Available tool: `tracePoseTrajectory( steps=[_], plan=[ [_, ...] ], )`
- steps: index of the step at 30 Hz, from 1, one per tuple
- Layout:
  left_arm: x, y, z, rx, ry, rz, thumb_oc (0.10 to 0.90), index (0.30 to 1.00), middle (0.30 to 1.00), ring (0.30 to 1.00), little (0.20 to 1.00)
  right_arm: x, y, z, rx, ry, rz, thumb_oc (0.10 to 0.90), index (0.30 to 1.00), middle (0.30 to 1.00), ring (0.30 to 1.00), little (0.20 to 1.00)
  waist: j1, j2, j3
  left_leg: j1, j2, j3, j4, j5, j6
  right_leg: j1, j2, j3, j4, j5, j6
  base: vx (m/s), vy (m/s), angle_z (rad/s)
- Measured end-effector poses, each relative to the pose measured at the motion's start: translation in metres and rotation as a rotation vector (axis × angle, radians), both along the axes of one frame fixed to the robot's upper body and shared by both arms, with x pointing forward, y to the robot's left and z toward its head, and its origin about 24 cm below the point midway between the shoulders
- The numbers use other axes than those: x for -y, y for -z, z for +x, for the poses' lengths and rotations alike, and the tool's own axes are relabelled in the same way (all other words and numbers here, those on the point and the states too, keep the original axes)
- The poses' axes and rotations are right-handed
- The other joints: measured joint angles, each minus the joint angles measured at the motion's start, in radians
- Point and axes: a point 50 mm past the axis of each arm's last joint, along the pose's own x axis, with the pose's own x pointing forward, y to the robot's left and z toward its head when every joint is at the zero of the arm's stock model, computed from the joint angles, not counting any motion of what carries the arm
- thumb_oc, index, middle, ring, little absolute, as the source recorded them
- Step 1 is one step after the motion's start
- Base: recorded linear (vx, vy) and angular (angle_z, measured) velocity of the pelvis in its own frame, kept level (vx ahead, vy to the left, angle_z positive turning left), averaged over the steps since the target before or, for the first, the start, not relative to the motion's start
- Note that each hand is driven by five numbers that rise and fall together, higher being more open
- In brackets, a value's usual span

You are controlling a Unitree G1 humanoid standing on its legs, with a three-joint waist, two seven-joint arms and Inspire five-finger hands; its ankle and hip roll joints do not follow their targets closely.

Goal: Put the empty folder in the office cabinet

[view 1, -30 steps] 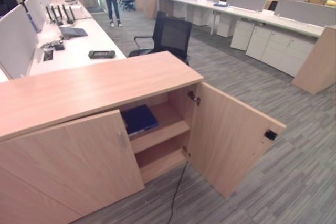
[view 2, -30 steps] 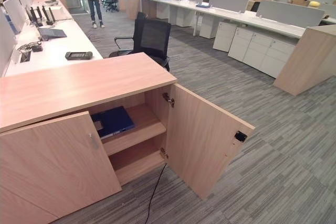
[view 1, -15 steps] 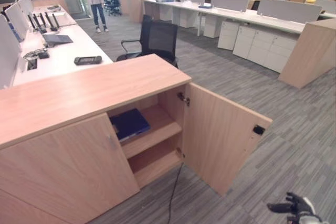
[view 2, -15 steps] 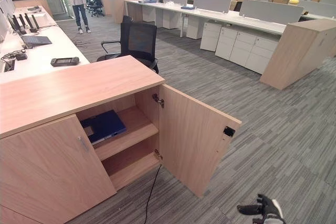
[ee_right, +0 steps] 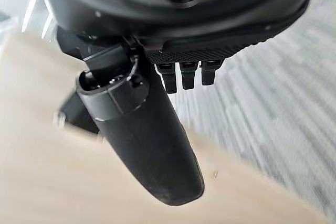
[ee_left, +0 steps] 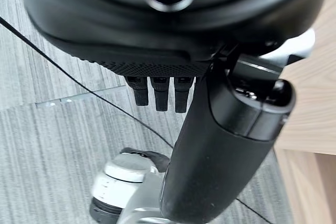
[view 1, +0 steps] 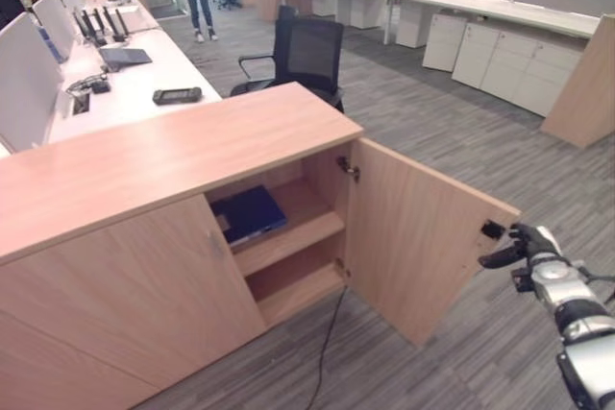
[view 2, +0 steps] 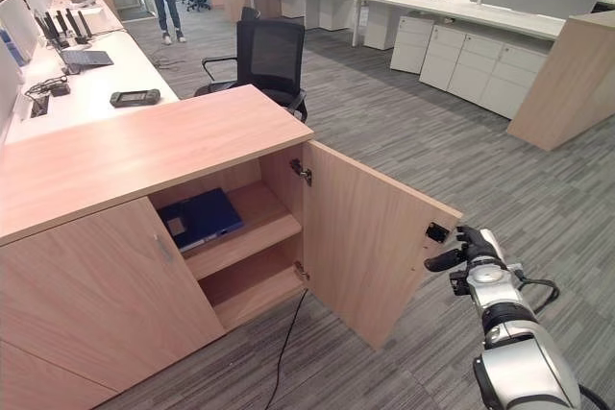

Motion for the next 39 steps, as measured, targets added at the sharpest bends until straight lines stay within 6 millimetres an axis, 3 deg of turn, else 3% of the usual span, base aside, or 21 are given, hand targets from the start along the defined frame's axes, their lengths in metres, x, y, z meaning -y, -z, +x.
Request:
tracePoseTrajectory(
  steps=[8,10,15,19,23,24,26,27,29,30,33,35,38,39],
  plan=[
    [0.001,0.000,-0.002,0.004,-0.036,-0.004,0.800,0.900,0.900,0.900,0.900,-0.013,0.005,0.003,0.038,0.003,0.124,0.800,0.900,0.900,0.900,0.900,-0.011,0.004,-0.001,0.001,0.001,0.002,0.000,0.002,-0.001,-0.001,0.002,-0.004,0.000,0.003,-0.004,0.00,-0.001,0.00],
    [0.001,0.000,-0.003,0.001,-0.040,-0.005,0.800,0.900,0.900,0.900,0.900,-0.027,0.009,0.004,0.059,-0.027,0.193,0.800,0.900,0.900,0.900,0.900,-0.024,0.003,-0.001,0.001,0.002,0.002,-0.001,0.003,-0.001,-0.001,0.003,-0.004,0.000,0.004,-0.006,0.00,0.000,0.00],
    [0.010,0.002,-0.008,-0.001,-0.086,-0.024,0.800,0.900,0.900,0.900,0.900,-0.062,0.017,-0.016,0.132,-0.155,0.445,0.800,0.900,0.900,0.900,0.900,-0.064,0.003,0.000,0.003,0.010,0.007,-0.006,0.004,-0.002,-0.002,0.006,-0.001,0.000,0.001,-0.018,0.00,0.001,-0.03],
    [0.010,0.002,-0.006,0.010,-0.095,-0.019,0.800,0.900,0.900,0.900,0.900,-0.113,0.026,-0.046,0.185,-0.258,0.708,0.800,0.900,0.900,0.900,0.900,-0.069,0.003,0.000,0.004,0.024,0.011,-0.007,0.000,-0.001,-0.005,0.021,-0.001,0.000,0.000,-0.028,0.00,0.002,-0.06],
    [0.009,0.002,-0.003,0.012,-0.054,-0.003,0.800,0.900,0.900,0.900,0.900,-0.179,0.028,-0.068,0.162,-0.407,0.982,0.800,0.900,0.900,0.900,0.900,-0.061,0.003,0.000,0.002,0.036,0.008,-0.007,0.000,-0.021,-0.008,0.033,-0.004,0.000,-0.001,-0.030,0.00,0.000,0.00],
    [0.009,0.002,-0.001,0.012,-0.029,0.001,0.800,0.900,0.900,0.900,0.900,-0.209,0.031,-0.076,0.131,-0.452,1.120,0.800,0.900,0.900,0.900,0.900,-0.056,0.002,-0.002,0.001,0.039,0.005,-0.007,0.002,-0.026,-0.009,0.036,-0.006,0.000,0.000,-0.031,-0.03,0.023,0.03],
    [0.010,0.002,0.002,0.018,-0.019,0.003,0.800,0.900,0.900,0.900,0.900,-0.251,0.033,-0.087,0.101,-0.501,1.311,0.800,0.900,0.900,0.900,0.900,-0.041,0.002,-0.004,0.001,0.039,0.006,-0.006,0.004,-0.032,-0.011,0.037,-0.006,0.000,0.003,-0.040,0.00,0.000,0.00],
    [0.010,0.002,0.003,0.021,-0.017,0.003,0.800,0.900,0.900,0.900,0.900,-0.258,0.033,-0.091,0.084,-0.523,1.349,0.800,0.900,0.900,0.900,0.900,-0.033,0.002,-0.005,0.000,0.038,0.006,-0.006,0.004,-0.032,-0.012,0.037,-0.006,0.000,0.004,-0.040,-0.01,0.008,0.03],
    [0.011,0.002,0.011,0.041,0.009,0.011,0.800,0.900,0.900,0.900,0.900,-0.315,0.030,-0.117,-0.046,-0.678,1.543,0.800,0.900,0.900,0.900,0.900,0.008,-0.005,-0.018,-0.001,0.031,0.001,-0.002,0.015,-0.037,-0.018,0.027,-0.013,0.000,0.005,-0.044,-0.02,0.017,0.10],
    [0.011,0.002,0.013,0.045,0.015,0.013,0.800,0.900,0.900,0.900,0.900,-0.330,0.026,-0.124,-0.077,-0.723,1.590,0.800,0.900,0.900,0.900,0.900,0.021,-0.015,-0.024,-0.004,0.027,0.000,-0.002,0.017,-0.033,-0.020,0.021,-0.019,0.000,0.005,-0.044,-0.02,0.024,0.12],
    [0.008,0.001,0.007,0.028,0.029,0.021,0.800,0.900,0.900,0.900,0.900,-0.341,0.030,-0.139,-0.167,-0.781,1.613,0.800,0.900,0.900,0.900,0.900,0.021,-0.034,-0.036,-0.014,0.012,0.000,-0.002,0.023,-0.025,-0.021,0.004,-0.022,0.000,0.004,-0.040,-0.01,0.012,0.05],
    [0.007,0.001,0.008,0.028,0.033,0.024,0.800,0.900,0.900,0.900,0.900,-0.334,0.037,-0.139,-0.197,-0.763,1.591,0.800,0.900,0.900,0.900,0.900,0.020,-0.044,-0.041,-0.015,0.004,0.002,-0.003,0.020,-0.018,-0.023,-0.006,-0.021,0.000,0.004,-0.035,-0.01,0.005,-0.04],
    [0.007,0.001,0.008,0.028,0.043,0.020,0.800,0.900,0.900,0.900,0.900,-0.311,0.059,-0.138,-0.219,-0.655,1.535,0.800,0.900,0.900,0.900,0.900,0.018,-0.045,-0.041,-0.015,-0.001,0.005,-0.006,0.015,-0.018,-0.023,-0.011,-0.021,0.000,0.005,-0.032,-0.01,0.003,-0.05],
    [0.007,0.001,0.007,0.025,0.043,0.019,0.800,0.900,0.900,0.900,0.900,-0.292,0.067,-0.136,-0.206,-0.598,1.494,0.800,0.900,0.900,0.900,0.900,0.017,-0.044,-0.040,-0.015,0.000,0.004,-0.006,0.015,-0.017,-0.025,-0.009,-0.022,0.000,0.006,-0.031,0.00,0.000,0.00]
  ],
)
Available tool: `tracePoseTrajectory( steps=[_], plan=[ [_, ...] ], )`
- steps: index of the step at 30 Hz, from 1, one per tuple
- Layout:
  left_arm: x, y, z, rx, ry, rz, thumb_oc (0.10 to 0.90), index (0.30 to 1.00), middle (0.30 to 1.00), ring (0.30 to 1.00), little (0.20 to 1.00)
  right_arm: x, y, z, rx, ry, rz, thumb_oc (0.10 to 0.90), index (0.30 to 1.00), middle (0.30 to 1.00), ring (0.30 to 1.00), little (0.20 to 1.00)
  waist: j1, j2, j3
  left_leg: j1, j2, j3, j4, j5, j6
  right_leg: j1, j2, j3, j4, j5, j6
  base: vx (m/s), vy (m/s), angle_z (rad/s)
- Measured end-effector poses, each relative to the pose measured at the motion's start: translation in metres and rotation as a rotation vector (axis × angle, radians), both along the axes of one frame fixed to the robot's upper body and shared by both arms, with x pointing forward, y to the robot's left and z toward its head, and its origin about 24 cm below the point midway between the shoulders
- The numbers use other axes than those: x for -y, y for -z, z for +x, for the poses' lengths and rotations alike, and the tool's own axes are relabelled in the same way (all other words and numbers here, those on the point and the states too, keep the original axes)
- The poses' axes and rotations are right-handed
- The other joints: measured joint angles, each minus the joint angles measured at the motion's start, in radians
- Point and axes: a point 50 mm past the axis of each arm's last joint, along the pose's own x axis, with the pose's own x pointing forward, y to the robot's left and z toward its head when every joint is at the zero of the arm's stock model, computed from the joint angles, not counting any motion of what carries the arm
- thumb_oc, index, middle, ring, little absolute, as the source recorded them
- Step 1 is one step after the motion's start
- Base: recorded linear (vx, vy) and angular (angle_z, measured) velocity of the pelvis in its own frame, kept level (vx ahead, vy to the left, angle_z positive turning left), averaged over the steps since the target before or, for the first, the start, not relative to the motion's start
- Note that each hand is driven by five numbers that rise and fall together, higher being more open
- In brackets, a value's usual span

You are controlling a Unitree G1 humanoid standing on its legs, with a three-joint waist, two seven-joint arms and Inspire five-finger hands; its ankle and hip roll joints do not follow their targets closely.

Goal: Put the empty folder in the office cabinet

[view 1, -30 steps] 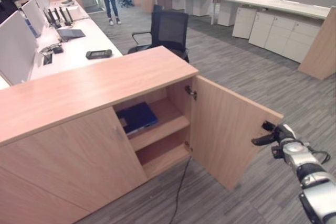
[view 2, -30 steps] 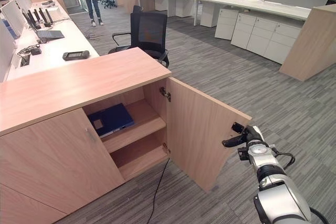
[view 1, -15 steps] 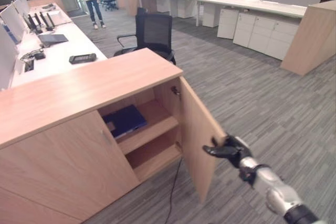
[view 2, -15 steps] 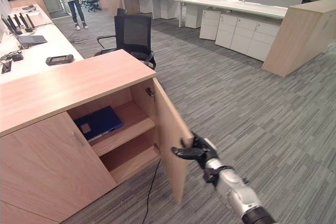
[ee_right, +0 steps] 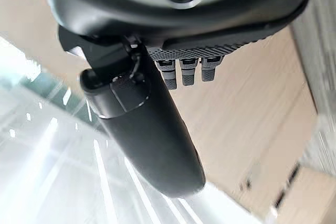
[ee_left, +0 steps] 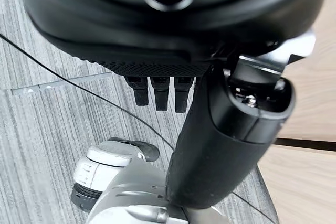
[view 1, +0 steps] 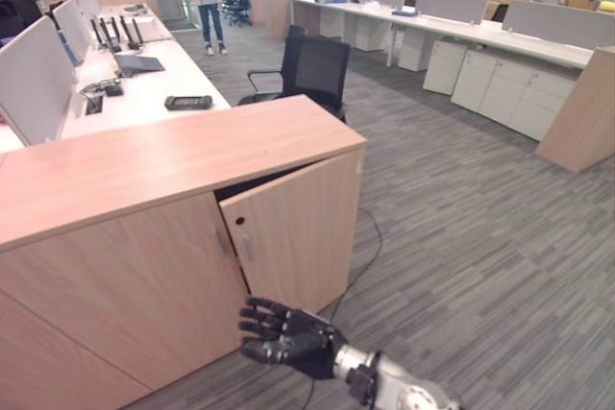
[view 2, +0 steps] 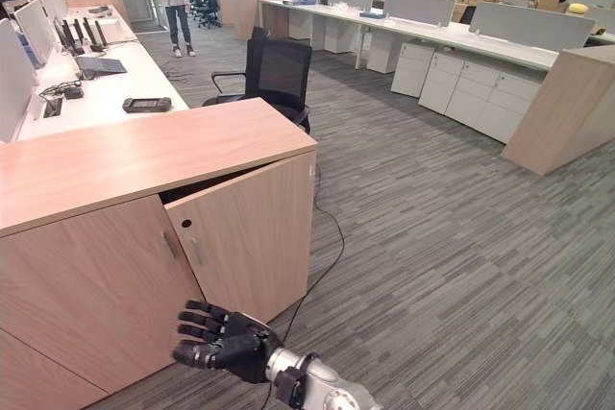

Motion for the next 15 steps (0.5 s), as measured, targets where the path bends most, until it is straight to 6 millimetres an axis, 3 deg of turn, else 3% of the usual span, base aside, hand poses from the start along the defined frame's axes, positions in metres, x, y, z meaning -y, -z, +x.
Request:
tracePoseTrajectory(
  steps=[3,5,7,9,12,15],
  plan=[
    [0.000,0.000,0.000,0.000,0.003,-0.001,0.800,0.900,0.900,0.900,0.900,0.035,0.018,0.002,-0.018,0.103,-0.104,0.800,0.900,0.900,0.900,0.900,-0.001,0.000,0.000,0.000,0.001,-0.007,0.001,0.002,0.004,0.005,0.001,-0.001,0.000,0.002,0.002,0.00,-0.009,0.06],
    [0.000,0.000,0.001,0.002,0.007,0.001,0.800,0.900,0.900,0.900,0.900,0.062,0.040,-0.004,-0.063,0.178,-0.251,0.800,0.900,0.900,0.900,0.900,-0.001,0.000,0.000,-0.001,0.001,-0.016,0.001,0.002,0.004,0.008,0.001,-0.006,0.000,0.002,0.003,-0.01,-0.015,0.13],
    [0.000,0.000,0.002,0.004,0.026,0.005,0.800,0.900,0.900,0.900,0.900,0.089,0.066,-0.019,-0.121,0.204,-0.445,0.800,0.900,0.900,0.900,0.900,0.001,-0.002,0.000,-0.002,0.001,-0.027,0.003,0.002,0.004,0.012,0.001,-0.013,0.000,0.000,0.006,-0.01,-0.015,0.13],
    [0.000,0.000,0.005,0.003,0.085,0.027,0.800,0.900,0.900,0.900,0.900,0.121,0.096,-0.051,-0.233,0.168,-0.721,0.800,0.900,0.900,0.900,0.900,0.000,-0.003,-0.001,-0.002,0.001,-0.044,0.003,0.002,0.005,0.021,-0.001,-0.030,0.000,-0.004,0.011,0.00,-0.012,0.19],
    [0.003,0.000,0.011,-0.001,0.166,0.071,0.800,0.900,0.900,0.900,0.900,0.146,0.121,-0.092,-0.446,0.230,-0.915,0.800,0.900,0.900,0.900,0.900,0.006,-0.004,-0.002,-0.006,0.003,-0.051,0.002,0.001,0.005,0.022,-0.002,-0.037,0.000,-0.007,0.011,0.00,0.000,0.11],
    [0.005,0.000,0.026,0.009,0.270,0.129,0.800,0.900,0.900,0.900,0.900,0.168,0.131,-0.114,-0.690,0.389,-1.032,0.800,0.900,0.900,0.900,0.900,0.003,-0.008,-0.005,-0.018,0.003,-0.080,0.000,0.000,0.005,0.026,-0.006,-0.062,0.001,-0.007,0.011,-0.01,0.021,0.24]
  ],
)
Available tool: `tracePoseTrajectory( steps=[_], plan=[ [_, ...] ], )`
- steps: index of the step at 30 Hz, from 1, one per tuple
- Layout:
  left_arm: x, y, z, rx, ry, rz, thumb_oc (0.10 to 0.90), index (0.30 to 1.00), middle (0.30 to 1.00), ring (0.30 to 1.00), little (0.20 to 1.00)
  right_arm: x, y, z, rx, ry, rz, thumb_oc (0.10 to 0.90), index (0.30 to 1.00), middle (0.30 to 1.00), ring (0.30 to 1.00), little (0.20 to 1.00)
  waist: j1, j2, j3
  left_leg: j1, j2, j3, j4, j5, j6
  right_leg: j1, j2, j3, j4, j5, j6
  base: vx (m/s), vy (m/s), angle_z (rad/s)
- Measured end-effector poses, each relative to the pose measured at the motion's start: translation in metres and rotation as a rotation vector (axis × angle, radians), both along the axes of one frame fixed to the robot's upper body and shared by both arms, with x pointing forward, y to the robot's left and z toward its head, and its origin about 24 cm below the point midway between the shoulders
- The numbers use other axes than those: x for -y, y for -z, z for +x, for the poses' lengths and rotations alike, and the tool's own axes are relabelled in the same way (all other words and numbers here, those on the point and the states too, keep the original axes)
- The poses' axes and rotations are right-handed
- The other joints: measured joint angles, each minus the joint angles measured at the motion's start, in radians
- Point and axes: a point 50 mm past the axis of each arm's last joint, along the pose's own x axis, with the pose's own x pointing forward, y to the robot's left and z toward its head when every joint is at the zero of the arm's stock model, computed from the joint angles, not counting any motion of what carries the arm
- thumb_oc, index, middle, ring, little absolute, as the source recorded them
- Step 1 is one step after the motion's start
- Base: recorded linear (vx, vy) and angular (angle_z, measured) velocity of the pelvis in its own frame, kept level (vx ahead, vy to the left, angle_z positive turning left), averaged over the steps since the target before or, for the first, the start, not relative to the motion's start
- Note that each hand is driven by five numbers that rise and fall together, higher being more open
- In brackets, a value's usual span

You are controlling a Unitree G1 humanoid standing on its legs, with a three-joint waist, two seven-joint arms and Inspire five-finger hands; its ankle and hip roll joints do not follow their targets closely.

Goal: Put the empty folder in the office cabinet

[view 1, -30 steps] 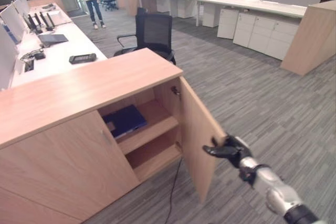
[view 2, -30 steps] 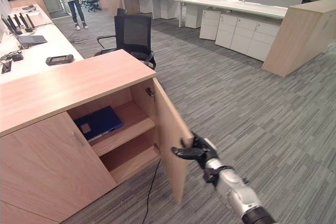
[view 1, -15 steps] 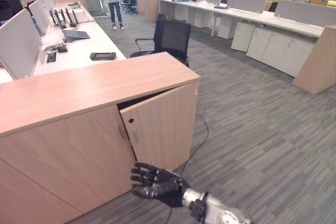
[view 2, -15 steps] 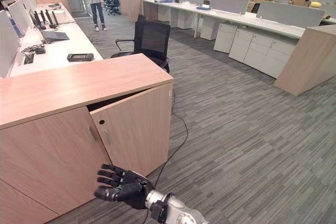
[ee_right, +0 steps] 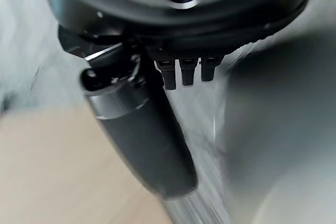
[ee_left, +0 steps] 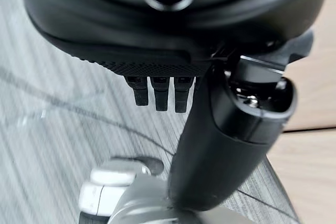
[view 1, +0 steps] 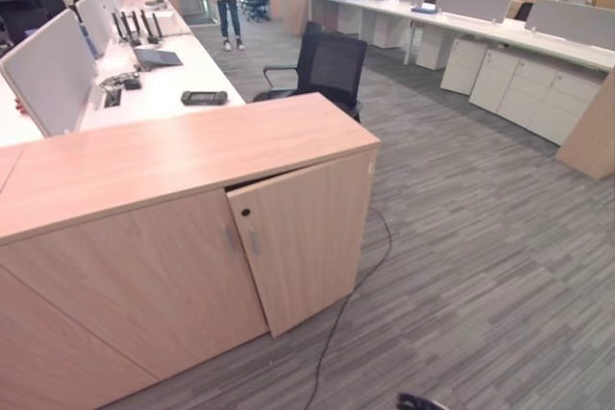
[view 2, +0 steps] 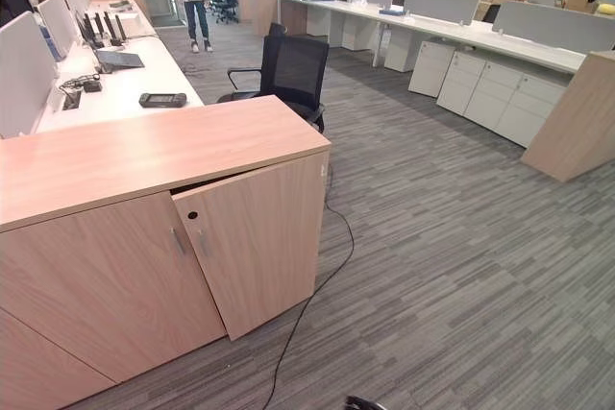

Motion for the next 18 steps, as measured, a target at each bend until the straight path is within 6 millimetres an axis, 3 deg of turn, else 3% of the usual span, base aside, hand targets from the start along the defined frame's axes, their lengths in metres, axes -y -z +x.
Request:
tracePoseTrajectory(
  steps=[5,12,18],
  plan=[
    [0.005,0.000,0.013,0.028,0.066,0.011,0.800,0.900,0.900,0.900,0.900,0.011,0.001,-0.026,-0.091,0.253,-0.073,0.800,0.900,0.900,0.900,0.900,-0.002,0.009,-0.003,-0.002,0.002,-0.029,0.000,0.002,0.000,0.012,-0.002,-0.029,0.000,-0.006,-0.001,0.00,0.027,0.19],
    [0.007,0.001,0.005,0.054,-0.157,-0.088,0.800,0.900,0.900,0.900,0.900,0.011,0.002,-0.031,-0.106,0.291,-0.070,0.800,0.900,0.900,0.900,0.900,-0.003,0.013,-0.015,0.000,0.005,-0.090,0.000,0.005,-0.001,0.043,0.000,-0.085,-0.001,-0.028,-0.002,0.01,0.008,0.24],
    [0.009,0.002,-0.002,0.045,-0.200,-0.097,0.800,0.900,0.900,0.900,0.900,0.008,0.002,-0.034,-0.111,0.325,-0.057,0.800,0.900,0.900,0.900,0.900,0.007,0.014,-0.018,-0.002,0.006,-0.144,0.003,0.019,-0.008,0.071,0.003,-0.138,-0.001,-0.045,0.001,0.00,-0.004,0.29]
  ],
)
